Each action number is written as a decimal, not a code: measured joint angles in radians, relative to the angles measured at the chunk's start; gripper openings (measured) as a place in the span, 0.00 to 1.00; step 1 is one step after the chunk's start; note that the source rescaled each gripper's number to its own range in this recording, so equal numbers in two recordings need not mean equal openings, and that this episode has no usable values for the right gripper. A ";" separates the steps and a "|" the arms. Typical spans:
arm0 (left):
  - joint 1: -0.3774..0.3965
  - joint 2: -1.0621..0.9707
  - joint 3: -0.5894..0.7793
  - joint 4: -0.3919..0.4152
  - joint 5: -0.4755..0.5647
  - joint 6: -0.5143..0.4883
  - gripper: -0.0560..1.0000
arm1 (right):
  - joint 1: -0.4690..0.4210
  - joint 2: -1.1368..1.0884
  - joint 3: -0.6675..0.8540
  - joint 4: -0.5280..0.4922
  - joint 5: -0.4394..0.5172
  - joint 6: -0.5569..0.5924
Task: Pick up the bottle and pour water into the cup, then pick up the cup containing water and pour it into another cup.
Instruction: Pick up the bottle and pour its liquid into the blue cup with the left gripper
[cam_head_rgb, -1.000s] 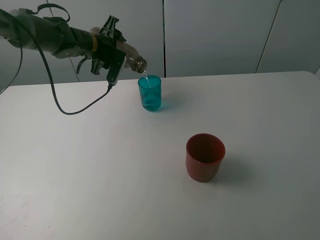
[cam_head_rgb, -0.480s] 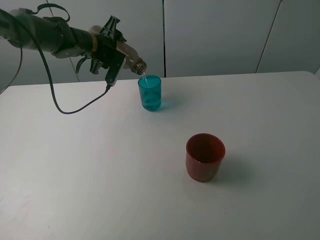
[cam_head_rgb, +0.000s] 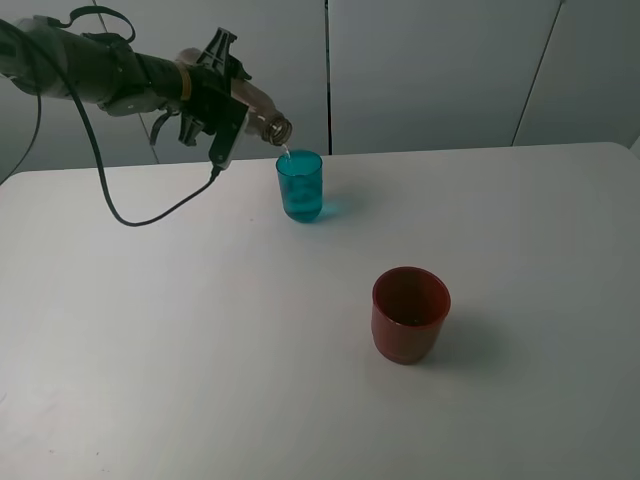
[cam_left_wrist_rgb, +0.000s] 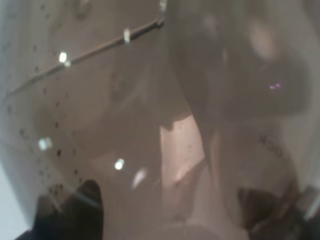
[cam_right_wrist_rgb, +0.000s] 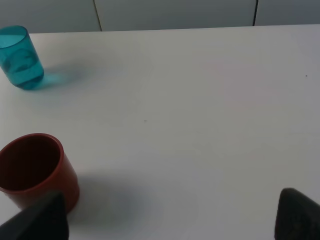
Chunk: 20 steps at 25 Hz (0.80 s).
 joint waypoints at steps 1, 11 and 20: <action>0.000 0.000 0.000 0.000 -0.003 0.000 0.06 | 0.000 0.000 0.000 0.000 0.000 0.000; 0.000 0.000 0.000 0.000 -0.051 0.070 0.05 | 0.000 0.000 0.000 0.000 0.000 0.000; 0.000 0.000 0.000 0.000 -0.076 0.124 0.05 | 0.000 0.000 0.000 0.000 0.000 0.000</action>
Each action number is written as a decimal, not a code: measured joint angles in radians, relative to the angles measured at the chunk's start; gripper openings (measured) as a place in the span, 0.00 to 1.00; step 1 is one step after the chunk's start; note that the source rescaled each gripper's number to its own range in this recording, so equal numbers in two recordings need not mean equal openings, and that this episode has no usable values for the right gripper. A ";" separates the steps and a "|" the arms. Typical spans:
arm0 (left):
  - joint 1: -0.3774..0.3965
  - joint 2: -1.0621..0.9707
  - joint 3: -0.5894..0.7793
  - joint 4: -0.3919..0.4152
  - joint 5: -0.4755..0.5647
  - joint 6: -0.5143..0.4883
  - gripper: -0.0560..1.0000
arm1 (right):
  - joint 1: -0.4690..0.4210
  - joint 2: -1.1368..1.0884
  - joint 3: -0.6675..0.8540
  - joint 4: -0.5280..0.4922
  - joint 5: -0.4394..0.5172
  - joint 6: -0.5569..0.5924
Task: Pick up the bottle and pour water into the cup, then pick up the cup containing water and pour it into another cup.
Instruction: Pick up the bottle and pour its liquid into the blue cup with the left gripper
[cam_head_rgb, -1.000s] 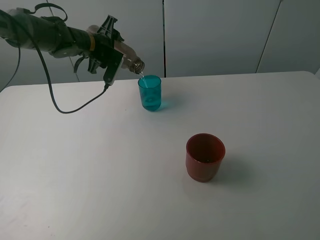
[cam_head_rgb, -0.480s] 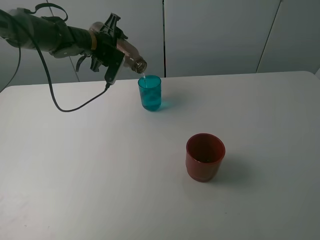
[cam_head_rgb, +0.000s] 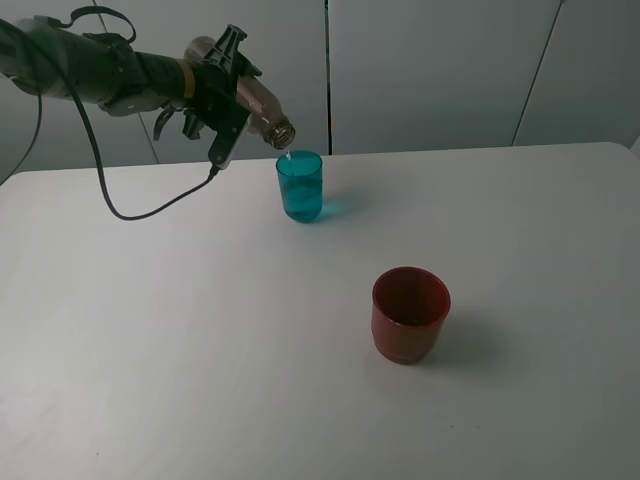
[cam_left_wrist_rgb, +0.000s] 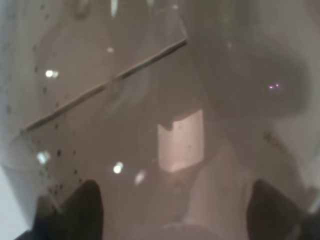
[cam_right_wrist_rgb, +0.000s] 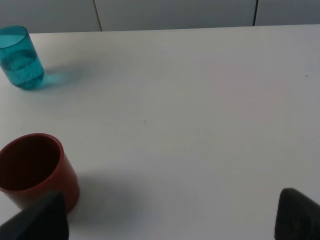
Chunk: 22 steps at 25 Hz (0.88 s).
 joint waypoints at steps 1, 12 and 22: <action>0.000 0.000 0.000 0.000 -0.005 0.005 0.05 | 0.000 0.000 0.000 0.000 0.000 0.000; 0.000 0.000 0.000 0.036 -0.050 0.029 0.05 | 0.000 0.000 0.000 0.000 0.000 0.000; 0.000 0.000 0.000 0.099 -0.052 0.033 0.05 | 0.000 0.000 0.000 0.000 0.000 0.000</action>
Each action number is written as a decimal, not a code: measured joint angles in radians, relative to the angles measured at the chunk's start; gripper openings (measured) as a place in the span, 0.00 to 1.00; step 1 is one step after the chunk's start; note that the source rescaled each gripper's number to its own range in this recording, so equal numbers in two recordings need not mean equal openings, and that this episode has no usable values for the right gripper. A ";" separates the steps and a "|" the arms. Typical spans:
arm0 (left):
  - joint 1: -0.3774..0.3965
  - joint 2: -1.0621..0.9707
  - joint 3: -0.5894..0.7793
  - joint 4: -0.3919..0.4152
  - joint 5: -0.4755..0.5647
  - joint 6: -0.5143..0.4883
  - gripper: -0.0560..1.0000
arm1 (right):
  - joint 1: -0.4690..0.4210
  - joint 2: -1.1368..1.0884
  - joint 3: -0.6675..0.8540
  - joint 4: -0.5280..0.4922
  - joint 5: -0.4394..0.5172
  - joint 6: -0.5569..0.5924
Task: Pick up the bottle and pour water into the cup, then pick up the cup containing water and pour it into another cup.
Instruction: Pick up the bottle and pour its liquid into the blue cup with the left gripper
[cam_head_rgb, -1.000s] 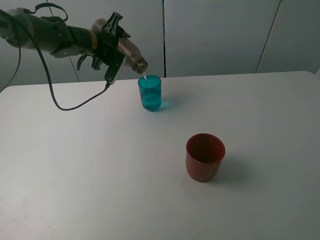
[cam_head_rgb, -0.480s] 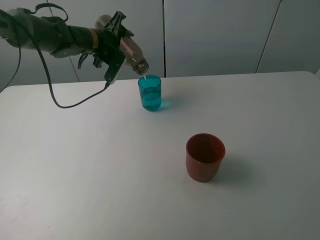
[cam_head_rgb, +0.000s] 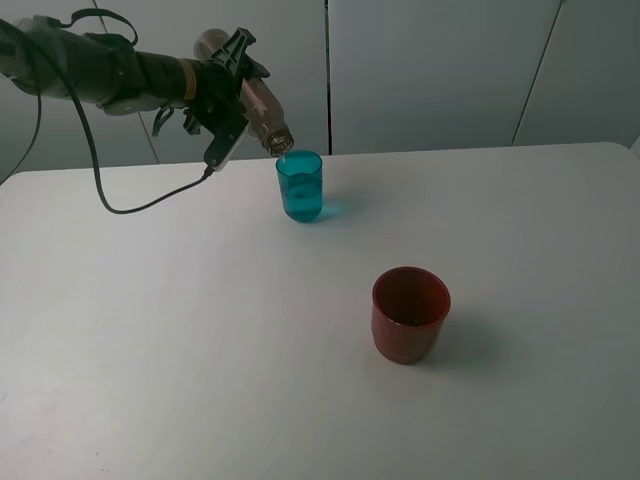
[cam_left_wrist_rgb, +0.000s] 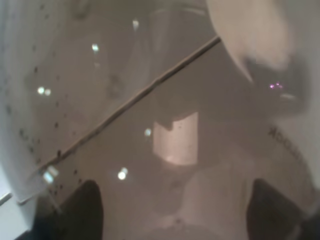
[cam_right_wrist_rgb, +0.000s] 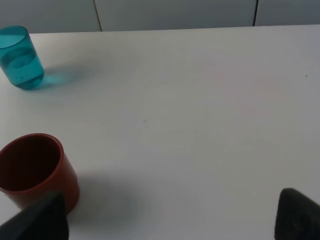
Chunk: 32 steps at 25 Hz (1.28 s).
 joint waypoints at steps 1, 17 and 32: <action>0.000 0.000 0.000 0.001 0.000 0.000 0.05 | 0.000 0.000 0.000 0.000 0.000 0.000; 0.000 0.000 0.000 0.006 0.000 0.018 0.05 | 0.000 0.000 0.000 0.000 0.000 0.000; 0.000 0.000 0.000 0.007 0.000 -0.031 0.05 | 0.000 0.000 0.000 0.000 0.000 0.000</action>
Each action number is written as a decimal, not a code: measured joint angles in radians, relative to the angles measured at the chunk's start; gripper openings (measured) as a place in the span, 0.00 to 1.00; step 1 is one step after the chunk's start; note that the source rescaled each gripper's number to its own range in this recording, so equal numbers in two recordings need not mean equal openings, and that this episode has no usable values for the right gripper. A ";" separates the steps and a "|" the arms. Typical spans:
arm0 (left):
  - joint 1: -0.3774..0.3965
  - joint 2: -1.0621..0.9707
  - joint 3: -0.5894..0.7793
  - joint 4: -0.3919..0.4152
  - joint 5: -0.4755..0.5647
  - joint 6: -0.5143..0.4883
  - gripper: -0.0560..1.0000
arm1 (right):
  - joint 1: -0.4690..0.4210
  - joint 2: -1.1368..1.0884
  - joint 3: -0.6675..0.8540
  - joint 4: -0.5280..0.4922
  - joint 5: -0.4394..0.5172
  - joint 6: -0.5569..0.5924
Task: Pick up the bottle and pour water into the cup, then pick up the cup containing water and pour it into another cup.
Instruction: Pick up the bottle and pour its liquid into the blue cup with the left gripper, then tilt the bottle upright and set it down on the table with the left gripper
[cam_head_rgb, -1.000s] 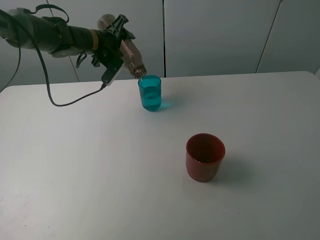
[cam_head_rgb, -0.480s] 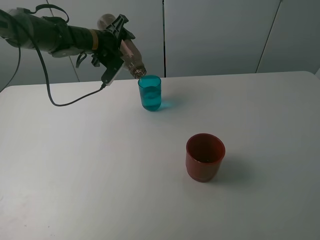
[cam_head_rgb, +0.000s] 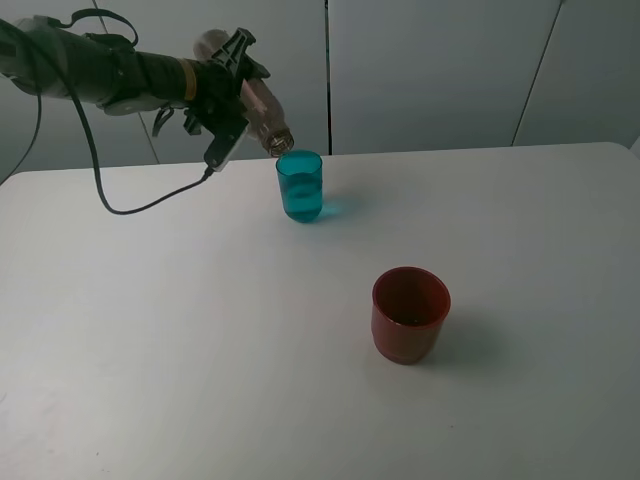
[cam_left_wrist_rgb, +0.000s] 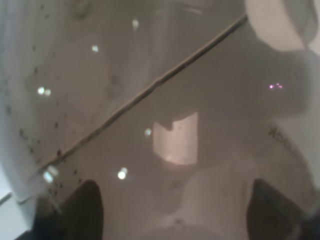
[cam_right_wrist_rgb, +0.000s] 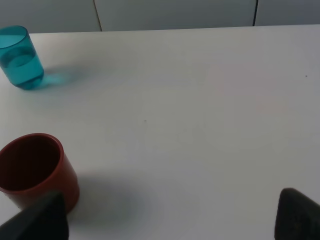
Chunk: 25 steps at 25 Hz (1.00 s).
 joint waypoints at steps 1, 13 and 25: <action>0.000 0.000 0.000 0.000 -0.007 -0.026 0.05 | 0.000 0.000 0.000 0.000 0.000 0.000; 0.017 -0.039 0.000 0.002 -0.104 -1.026 0.05 | 0.000 0.000 0.000 0.000 0.000 0.000; 0.171 -0.057 0.258 0.003 -0.493 -1.557 0.05 | 0.000 0.000 0.000 0.000 0.000 0.000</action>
